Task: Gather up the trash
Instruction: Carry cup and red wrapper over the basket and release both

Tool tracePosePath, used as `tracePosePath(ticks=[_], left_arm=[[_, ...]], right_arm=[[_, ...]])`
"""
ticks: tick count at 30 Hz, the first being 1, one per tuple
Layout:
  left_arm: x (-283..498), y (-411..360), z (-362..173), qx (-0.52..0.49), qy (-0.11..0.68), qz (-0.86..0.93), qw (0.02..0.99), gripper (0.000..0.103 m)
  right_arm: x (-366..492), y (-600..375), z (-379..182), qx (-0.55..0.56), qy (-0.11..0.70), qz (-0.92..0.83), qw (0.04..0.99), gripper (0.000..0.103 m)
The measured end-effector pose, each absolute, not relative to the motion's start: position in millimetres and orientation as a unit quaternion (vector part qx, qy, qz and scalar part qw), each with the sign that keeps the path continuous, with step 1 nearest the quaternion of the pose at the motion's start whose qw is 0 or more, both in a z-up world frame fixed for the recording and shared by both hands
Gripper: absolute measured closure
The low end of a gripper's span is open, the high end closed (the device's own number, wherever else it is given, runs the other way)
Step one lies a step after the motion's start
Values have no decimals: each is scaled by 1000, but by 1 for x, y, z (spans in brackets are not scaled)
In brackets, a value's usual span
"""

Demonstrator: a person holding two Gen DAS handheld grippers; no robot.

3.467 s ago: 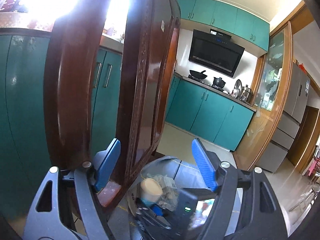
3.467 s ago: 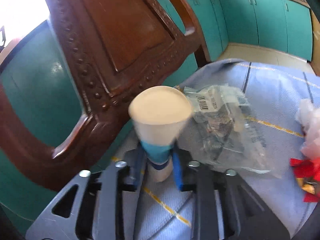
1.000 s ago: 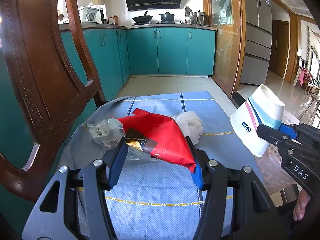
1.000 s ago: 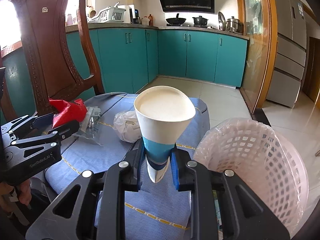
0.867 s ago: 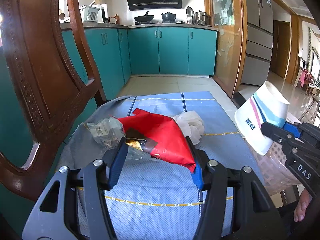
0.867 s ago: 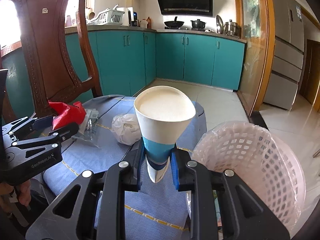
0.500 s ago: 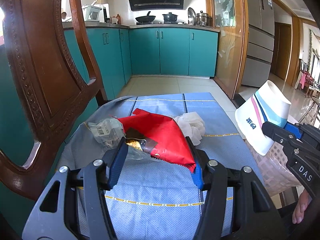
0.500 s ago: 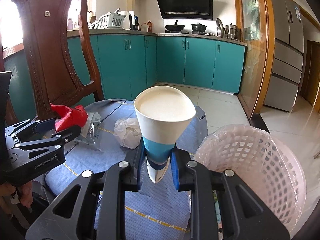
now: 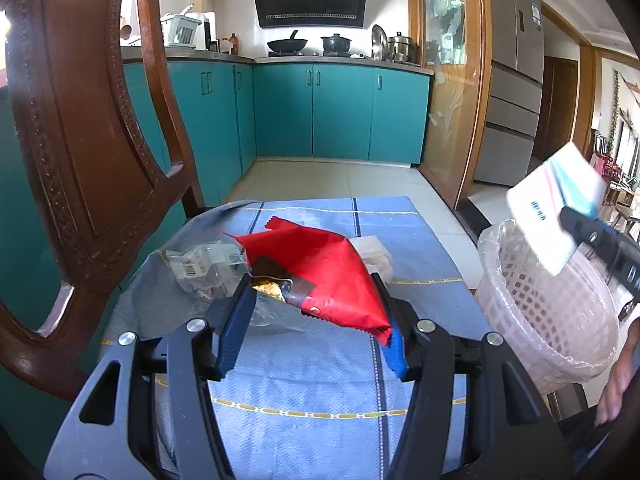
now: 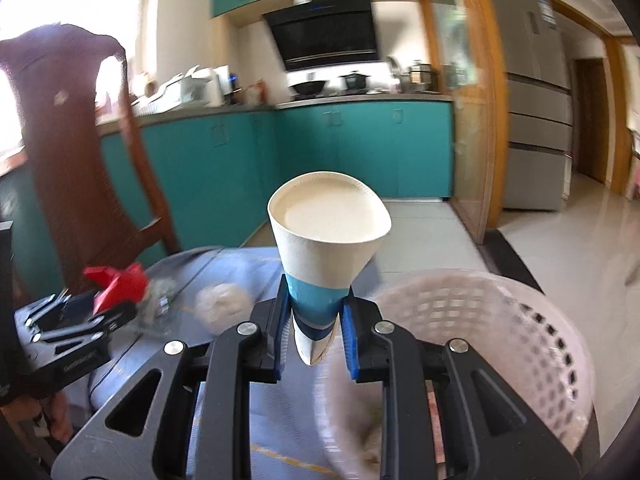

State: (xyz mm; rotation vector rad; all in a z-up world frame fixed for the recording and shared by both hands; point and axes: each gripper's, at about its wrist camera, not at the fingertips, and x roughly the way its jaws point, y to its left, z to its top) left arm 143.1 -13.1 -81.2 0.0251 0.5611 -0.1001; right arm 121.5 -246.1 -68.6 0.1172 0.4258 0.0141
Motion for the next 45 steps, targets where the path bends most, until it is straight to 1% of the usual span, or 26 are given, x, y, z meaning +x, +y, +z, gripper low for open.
tracePosePath(ticks=[6, 15, 22, 27, 29, 30, 31, 32, 33, 35, 36, 37, 39, 41, 44, 45], left_arm=[[145, -29, -84, 23, 279, -62, 958, 45], [148, -53, -87, 35, 281, -88, 955, 45], [154, -77, -75, 5, 281, -165, 945, 45], [158, -115, -65, -4, 289, -244, 926, 46], [160, -135, -66, 2, 294, -274, 916, 46], [160, -143, -66, 5, 296, -285, 912, 46], [161, -153, -68, 9, 300, -298, 906, 45], [162, -162, -71, 13, 304, -308, 901, 45], [162, -170, -73, 17, 308, -318, 896, 45], [161, -186, -81, 31, 319, -346, 882, 41], [159, -192, -84, 37, 320, -353, 878, 37], [158, -195, -87, 43, 319, -354, 878, 26], [153, -193, -89, 53, 307, -348, 884, 19], [152, -182, -87, 60, 296, -327, 896, 19], [160, -141, -80, 54, 274, -224, 934, 19], [168, -122, -79, 51, 275, -174, 944, 20]], right_arm=[[118, -294, -77, 83, 231, -57, 968, 79], [118, -315, -101, 72, 300, -77, 948, 79], [114, -323, -113, 65, 333, -79, 937, 79], [115, -330, -120, 62, 363, -70, 927, 78], [114, -338, -122, 70, 367, -88, 923, 70], [112, -344, -121, 80, 364, -98, 923, 59], [108, -352, -117, 100, 349, -109, 926, 50], [102, -361, -111, 126, 329, -120, 928, 48], [94, -371, -106, 151, 308, -127, 931, 47], [85, -384, -98, 185, 280, -137, 932, 47], [82, -387, -96, 194, 272, -141, 932, 47], [79, -389, -94, 203, 263, -143, 932, 47], [79, -388, -93, 215, 255, -133, 933, 47], [80, -383, -92, 213, 255, -124, 935, 47], [85, -369, -89, 195, 255, -110, 941, 47], [87, -367, -89, 191, 255, -104, 942, 47]])
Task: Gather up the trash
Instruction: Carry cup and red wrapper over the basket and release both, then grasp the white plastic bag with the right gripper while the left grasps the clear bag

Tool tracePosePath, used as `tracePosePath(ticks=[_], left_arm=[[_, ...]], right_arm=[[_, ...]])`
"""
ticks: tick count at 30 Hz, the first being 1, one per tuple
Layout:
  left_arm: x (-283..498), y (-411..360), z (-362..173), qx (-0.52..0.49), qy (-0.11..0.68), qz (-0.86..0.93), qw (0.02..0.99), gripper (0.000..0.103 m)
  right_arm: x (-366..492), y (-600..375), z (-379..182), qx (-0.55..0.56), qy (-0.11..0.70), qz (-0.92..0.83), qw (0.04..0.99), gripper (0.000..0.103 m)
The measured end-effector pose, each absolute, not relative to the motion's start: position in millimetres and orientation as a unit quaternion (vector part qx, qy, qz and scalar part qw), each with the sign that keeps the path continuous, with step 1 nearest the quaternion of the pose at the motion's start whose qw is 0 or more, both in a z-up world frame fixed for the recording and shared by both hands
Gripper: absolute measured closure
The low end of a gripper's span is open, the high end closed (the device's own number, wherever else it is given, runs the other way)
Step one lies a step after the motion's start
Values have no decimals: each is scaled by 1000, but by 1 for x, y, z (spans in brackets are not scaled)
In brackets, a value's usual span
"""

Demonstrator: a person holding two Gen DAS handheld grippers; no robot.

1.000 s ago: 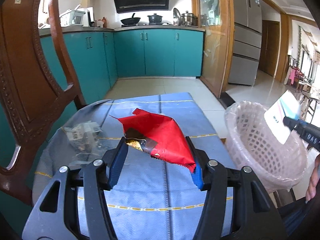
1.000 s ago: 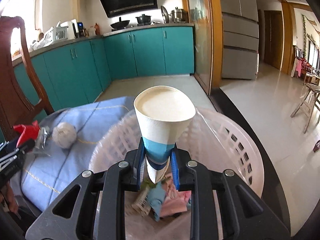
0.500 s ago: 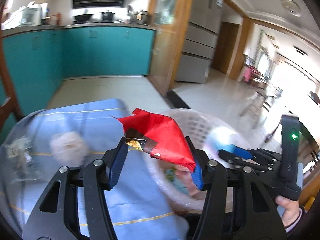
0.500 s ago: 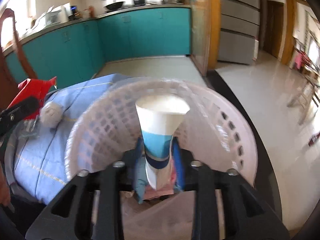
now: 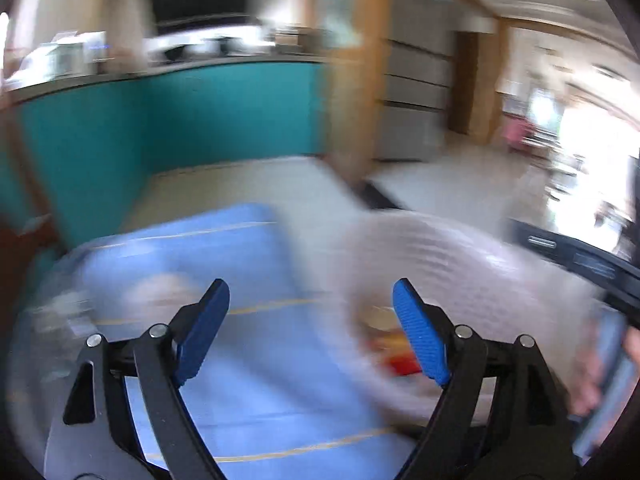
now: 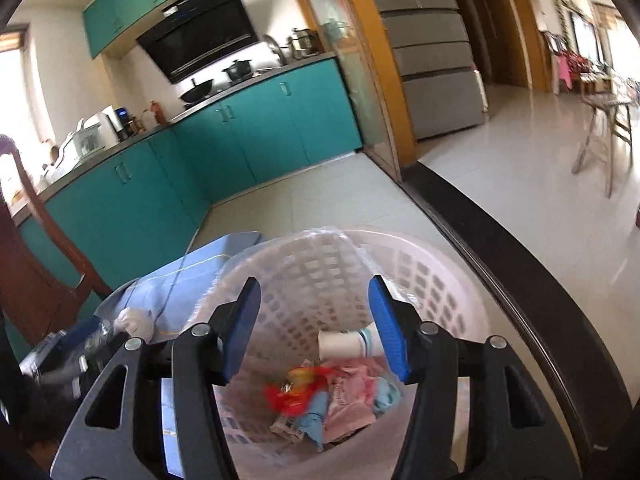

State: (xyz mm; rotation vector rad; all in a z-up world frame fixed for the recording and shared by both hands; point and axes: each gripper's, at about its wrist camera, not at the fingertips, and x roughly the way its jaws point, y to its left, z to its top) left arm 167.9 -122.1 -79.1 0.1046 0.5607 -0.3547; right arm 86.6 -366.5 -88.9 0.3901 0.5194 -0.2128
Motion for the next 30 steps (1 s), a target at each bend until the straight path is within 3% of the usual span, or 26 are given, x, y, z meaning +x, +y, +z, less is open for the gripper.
tracePosePath(ticks=[3, 5, 9, 11, 16, 20, 25, 26, 28, 30], left_arm=[[193, -65, -83, 37, 297, -48, 953, 40], [216, -19, -92, 6, 336, 19, 942, 41], [251, 32, -112, -15, 393, 80, 916, 38], [266, 38, -120, 9, 409, 93, 908, 31], [279, 48, -137, 34, 440, 88, 893, 26], [268, 64, -125, 1, 421, 76, 904, 22], [253, 70, -101, -18, 378, 52, 924, 20], [252, 72, -98, -24, 373, 43, 927, 20], [251, 76, -97, -35, 372, 32, 927, 20], [253, 78, -98, -42, 381, 31, 923, 20]], right_arm=[[96, -340, -86, 163, 259, -66, 950, 47], [105, -321, -86, 137, 265, -47, 953, 47], [133, -277, -86, 119, 282, 33, 951, 47], [152, -255, -86, 113, 295, 70, 946, 47], [203, -199, -96, 113, 335, 119, 928, 34], [246, -164, -115, 124, 378, 121, 910, 25], [280, -131, -147, 101, 426, 121, 891, 25], [282, -125, -152, 92, 432, 123, 889, 27], [282, -119, -158, 85, 443, 139, 881, 54], [277, -117, -153, 76, 441, 152, 881, 66]])
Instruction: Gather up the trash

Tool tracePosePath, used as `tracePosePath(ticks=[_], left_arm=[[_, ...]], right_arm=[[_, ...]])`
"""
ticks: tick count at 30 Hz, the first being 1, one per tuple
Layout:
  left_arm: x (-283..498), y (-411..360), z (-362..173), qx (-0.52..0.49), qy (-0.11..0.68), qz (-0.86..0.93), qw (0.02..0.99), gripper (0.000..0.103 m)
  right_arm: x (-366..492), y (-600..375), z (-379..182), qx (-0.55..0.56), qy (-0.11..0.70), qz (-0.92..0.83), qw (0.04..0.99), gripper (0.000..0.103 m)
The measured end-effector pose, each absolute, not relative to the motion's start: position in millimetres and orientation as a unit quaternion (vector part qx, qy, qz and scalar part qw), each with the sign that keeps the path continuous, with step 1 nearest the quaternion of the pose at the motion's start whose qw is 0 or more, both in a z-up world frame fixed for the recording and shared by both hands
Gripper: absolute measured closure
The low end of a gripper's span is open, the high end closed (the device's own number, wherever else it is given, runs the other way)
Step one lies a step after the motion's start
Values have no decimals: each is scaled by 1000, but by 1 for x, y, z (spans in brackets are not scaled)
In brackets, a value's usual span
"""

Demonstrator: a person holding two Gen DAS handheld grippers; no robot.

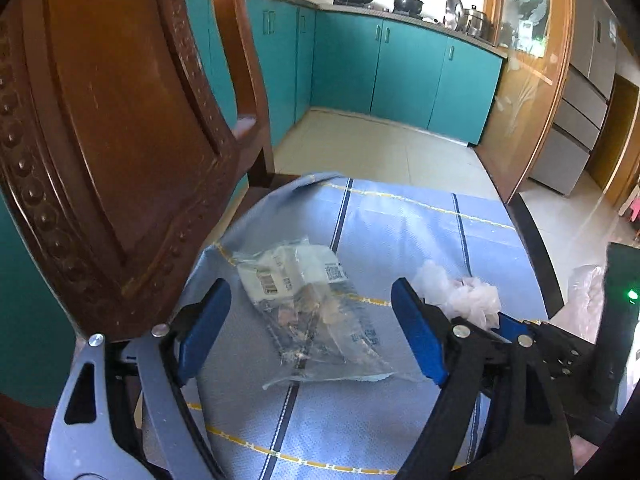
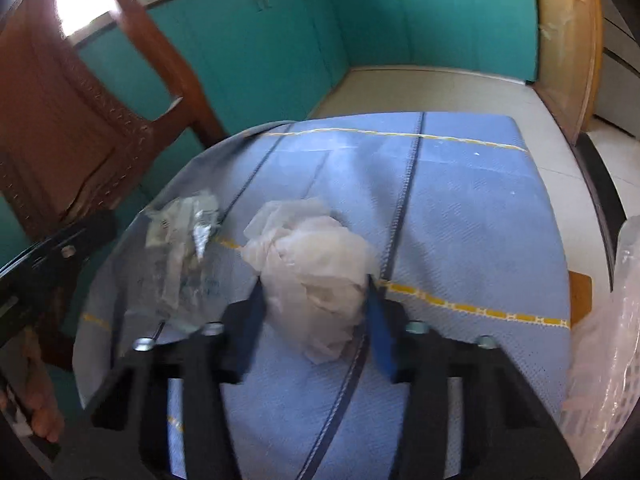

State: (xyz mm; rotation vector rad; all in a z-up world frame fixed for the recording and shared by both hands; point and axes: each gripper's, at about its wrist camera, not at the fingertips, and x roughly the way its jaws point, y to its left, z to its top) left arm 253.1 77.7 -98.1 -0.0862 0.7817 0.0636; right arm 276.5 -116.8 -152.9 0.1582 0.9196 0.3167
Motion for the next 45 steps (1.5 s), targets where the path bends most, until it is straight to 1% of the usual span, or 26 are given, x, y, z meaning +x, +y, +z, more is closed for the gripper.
tracePosePath(ticks=[1, 2, 8, 11, 14, 15, 16, 17, 19, 22, 24, 26, 28, 30, 33, 35, 36, 40, 42, 45], left_arm=[[254, 79, -100, -47, 386, 30, 921, 20], [255, 79, -101, -50, 391, 30, 918, 20], [250, 69, -106, -36, 410, 31, 911, 21], [250, 63, -108, -30, 412, 27, 910, 21], [252, 60, -113, -31, 418, 25, 908, 22], [253, 59, -115, -31, 421, 26, 906, 22], [255, 57, -117, -31, 424, 25, 905, 22], [257, 56, -120, -32, 430, 23, 902, 22], [263, 54, -128, -34, 442, 19, 896, 22], [273, 51, -141, -25, 459, 31, 888, 22], [277, 49, -150, -16, 471, 42, 881, 22], [279, 47, -160, -7, 486, 49, 873, 26], [279, 44, -165, 9, 491, 57, 869, 36], [277, 43, -164, 23, 481, 64, 874, 43], [273, 45, -163, 12, 480, 49, 876, 48], [268, 45, -160, 7, 477, 37, 878, 56], [264, 46, -157, -6, 473, 20, 881, 58], [241, 43, -136, -40, 445, -63, 892, 59], [230, 37, -125, -24, 422, -85, 902, 59], [215, 25, -117, 30, 390, -80, 917, 59]], right_arm=[[271, -116, -152, 69, 439, 152, 883, 70], [266, -118, -148, 63, 436, 150, 885, 70], [225, -148, -126, 40, 424, 132, 895, 70], [217, -162, -128, 42, 427, 127, 894, 70], [215, -171, -133, 48, 431, 115, 894, 68], [215, -172, -133, 51, 430, 114, 894, 64], [214, -174, -132, 54, 429, 115, 894, 57], [214, -175, -131, 57, 426, 115, 895, 54], [212, -177, -128, 66, 421, 120, 897, 44], [209, -178, -121, 71, 407, 127, 902, 39], [207, -178, -118, 69, 402, 129, 904, 38], [206, -178, -118, 68, 402, 130, 904, 38], [206, -179, -117, 70, 402, 131, 904, 38], [204, -181, -115, 71, 400, 130, 904, 38], [205, -180, -114, 66, 397, 126, 907, 38], [204, -181, -114, 61, 396, 121, 908, 38], [204, -181, -114, 59, 395, 119, 909, 38], [204, -182, -113, 54, 392, 115, 911, 38], [205, -181, -115, 42, 391, 104, 913, 38], [209, -177, -120, 22, 393, 90, 915, 38]])
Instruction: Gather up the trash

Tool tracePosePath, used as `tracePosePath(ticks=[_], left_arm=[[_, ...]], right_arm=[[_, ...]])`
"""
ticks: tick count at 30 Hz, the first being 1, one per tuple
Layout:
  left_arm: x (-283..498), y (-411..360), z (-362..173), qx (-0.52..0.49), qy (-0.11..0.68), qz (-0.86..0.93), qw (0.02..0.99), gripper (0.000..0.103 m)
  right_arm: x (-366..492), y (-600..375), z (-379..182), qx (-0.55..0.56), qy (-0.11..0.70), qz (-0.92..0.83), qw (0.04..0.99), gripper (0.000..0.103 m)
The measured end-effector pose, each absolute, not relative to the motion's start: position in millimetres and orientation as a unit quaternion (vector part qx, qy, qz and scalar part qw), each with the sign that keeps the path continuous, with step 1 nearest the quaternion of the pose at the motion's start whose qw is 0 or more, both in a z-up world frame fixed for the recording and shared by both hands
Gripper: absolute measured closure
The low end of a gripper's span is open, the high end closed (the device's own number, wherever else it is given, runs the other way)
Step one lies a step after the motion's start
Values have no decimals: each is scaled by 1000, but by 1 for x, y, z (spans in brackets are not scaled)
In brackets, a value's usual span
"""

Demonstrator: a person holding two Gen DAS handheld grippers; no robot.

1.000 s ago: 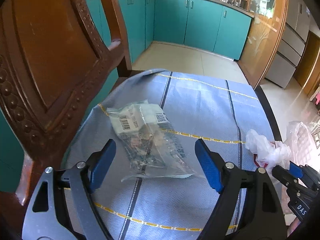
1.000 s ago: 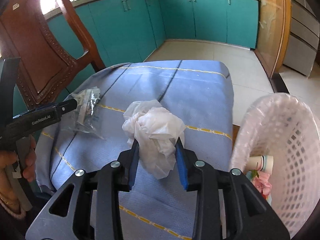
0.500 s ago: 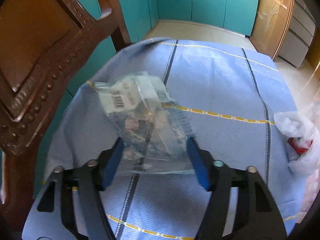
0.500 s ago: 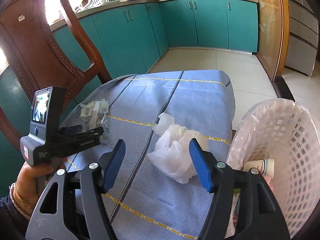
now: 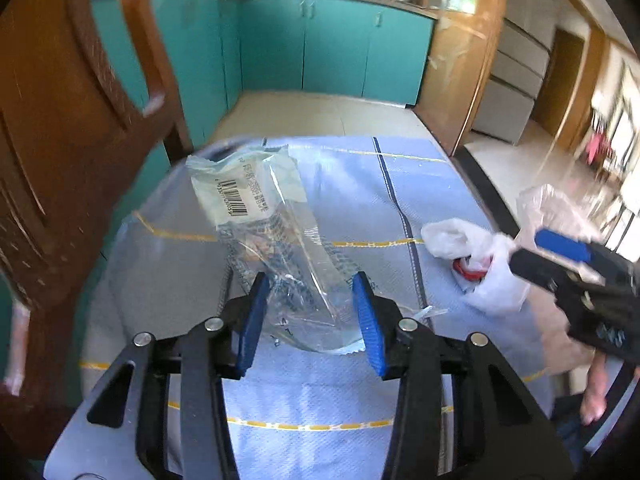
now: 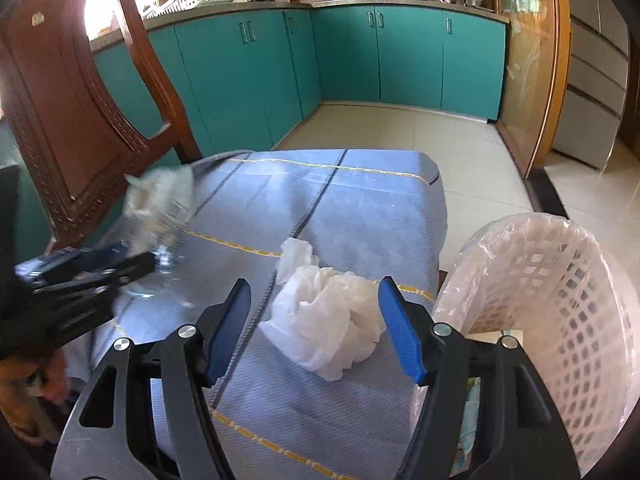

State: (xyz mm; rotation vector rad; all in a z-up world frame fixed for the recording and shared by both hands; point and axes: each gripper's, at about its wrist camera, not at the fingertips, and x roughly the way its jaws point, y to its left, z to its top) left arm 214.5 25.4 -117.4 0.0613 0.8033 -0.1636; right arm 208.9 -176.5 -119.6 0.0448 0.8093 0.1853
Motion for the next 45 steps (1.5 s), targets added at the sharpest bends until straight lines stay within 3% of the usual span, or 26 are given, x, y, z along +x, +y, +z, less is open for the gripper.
tracePosePath(ticks=[10, 18, 26, 30, 34, 37, 45], left_arm=[[201, 25, -115, 48, 390, -65, 917, 58], [208, 40, -119, 29, 400, -53, 914, 58], [211, 41, -124, 24, 415, -47, 908, 57], [211, 41, -123, 26, 414, -42, 909, 57], [215, 52, -124, 13, 419, -26, 908, 57], [217, 56, -126, 6, 425, -17, 905, 57], [217, 53, -126, 6, 426, -16, 905, 56]], right_arm=[[229, -151, -143, -21, 420, 82, 904, 38], [202, -146, -123, 17, 393, 209, 895, 38], [219, -170, -140, 47, 429, 130, 893, 38], [215, -161, -135, 109, 435, 270, 852, 38], [201, -163, -114, 100, 397, 322, 854, 38], [198, -176, -106, 98, 376, 287, 875, 38], [222, -174, -145, 58, 435, 155, 885, 38]])
